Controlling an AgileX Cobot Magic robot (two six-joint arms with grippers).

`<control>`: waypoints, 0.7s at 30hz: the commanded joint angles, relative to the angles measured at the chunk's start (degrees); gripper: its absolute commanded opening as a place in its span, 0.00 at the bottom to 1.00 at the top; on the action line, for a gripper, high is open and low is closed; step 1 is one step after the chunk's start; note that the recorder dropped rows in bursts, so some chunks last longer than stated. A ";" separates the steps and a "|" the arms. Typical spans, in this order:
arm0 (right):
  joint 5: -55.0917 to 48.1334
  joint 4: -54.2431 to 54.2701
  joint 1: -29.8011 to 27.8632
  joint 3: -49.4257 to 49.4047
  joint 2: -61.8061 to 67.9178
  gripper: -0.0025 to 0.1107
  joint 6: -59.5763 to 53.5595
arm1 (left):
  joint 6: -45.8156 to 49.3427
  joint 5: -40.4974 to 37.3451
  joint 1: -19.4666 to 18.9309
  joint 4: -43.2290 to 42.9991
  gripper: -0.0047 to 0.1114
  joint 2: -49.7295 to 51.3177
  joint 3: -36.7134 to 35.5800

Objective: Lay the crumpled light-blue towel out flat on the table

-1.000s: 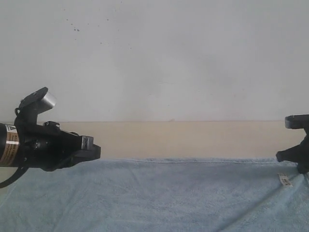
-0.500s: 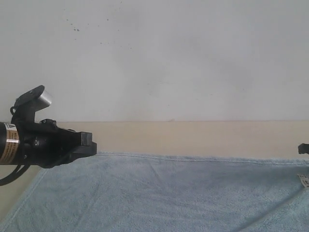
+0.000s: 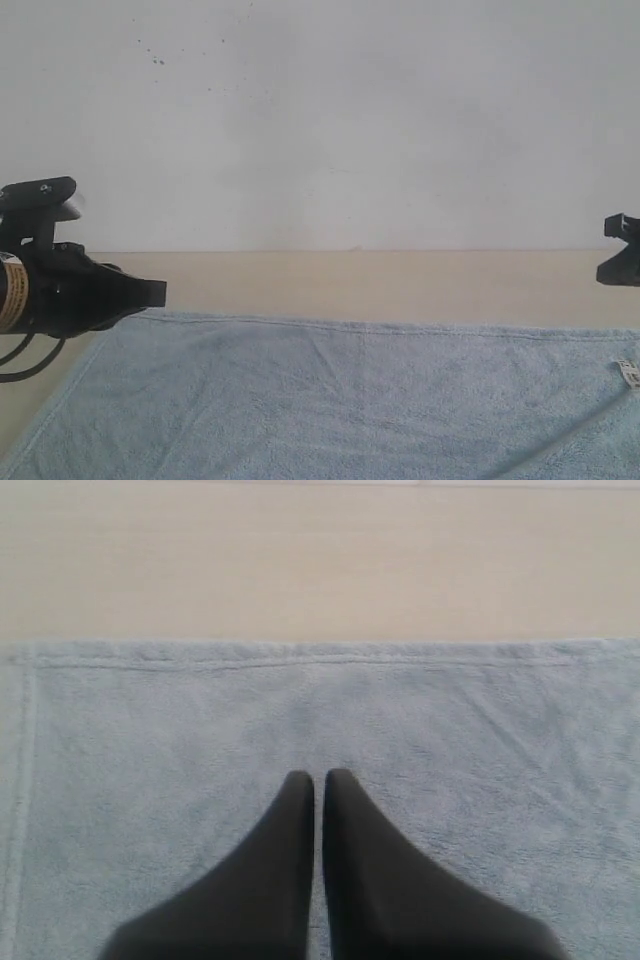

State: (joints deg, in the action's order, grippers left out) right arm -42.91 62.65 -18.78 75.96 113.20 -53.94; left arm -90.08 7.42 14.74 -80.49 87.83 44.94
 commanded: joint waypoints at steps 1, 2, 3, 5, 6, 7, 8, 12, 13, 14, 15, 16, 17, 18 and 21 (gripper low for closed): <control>13.16 -4.76 0.06 -14.30 -11.70 0.02 0.34 | 0.63 -2.90 -0.24 0.19 0.08 0.00 -0.22; 16.72 -5.93 0.06 -18.13 -14.56 0.02 0.64 | 0.63 -2.09 -0.24 0.19 0.08 0.00 -0.22; 21.92 -6.91 0.06 -24.10 -19.00 0.02 0.94 | 0.63 -0.99 -0.24 0.19 0.08 -0.13 -0.22; 28.07 -6.56 0.06 -32.64 -24.84 0.02 0.94 | 0.63 1.17 -0.24 0.19 0.08 -0.13 -0.22; 31.10 -6.46 0.06 -36.54 -28.70 0.02 0.94 | 0.63 2.12 -0.24 0.19 0.08 -0.13 -0.22; 32.19 -6.46 0.06 -39.90 -30.92 0.02 0.94 | 0.63 2.75 -0.24 0.19 0.08 -0.13 -0.22; 32.35 -6.46 0.06 -42.15 -33.29 0.02 0.94 | 0.63 3.25 -0.24 0.19 0.08 -0.13 -0.22; 21.48 -15.39 0.06 -49.82 -36.63 0.02 6.60 | 0.63 3.27 -0.24 -0.39 0.08 -0.13 -0.22; 18.28 -21.23 -0.04 -49.94 -35.72 0.02 15.12 | 0.63 3.27 -0.24 -1.01 0.08 -0.13 -0.22; 14.35 -36.82 -0.04 -49.61 -32.99 0.02 31.76 | 0.63 3.27 -0.24 -1.98 0.08 -0.13 -0.22; 12.32 -45.89 -0.04 -48.84 -31.36 0.02 40.90 | 0.63 3.27 -0.24 -3.11 0.08 -0.13 -0.22; 8.67 -58.59 -0.04 -46.56 -29.85 0.02 53.44 | 0.63 3.41 -0.24 -4.62 0.08 -0.13 -0.22; 7.21 -62.98 -0.04 -45.75 -29.74 0.02 56.29 | 0.63 3.25 -0.24 -4.59 0.08 -0.13 -0.22; 4.66 -67.78 -0.04 -44.69 -29.74 0.02 57.03 | 0.93 2.87 -0.24 -4.49 0.08 -0.13 -0.22; 6.29 -70.10 -0.04 -44.32 -29.62 0.02 57.17 | 3.66 3.00 -0.24 -4.34 0.08 -0.02 0.41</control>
State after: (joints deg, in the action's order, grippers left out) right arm -38.06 -5.33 -18.72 31.31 83.46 2.21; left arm -87.52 10.34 14.62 -84.51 87.83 44.96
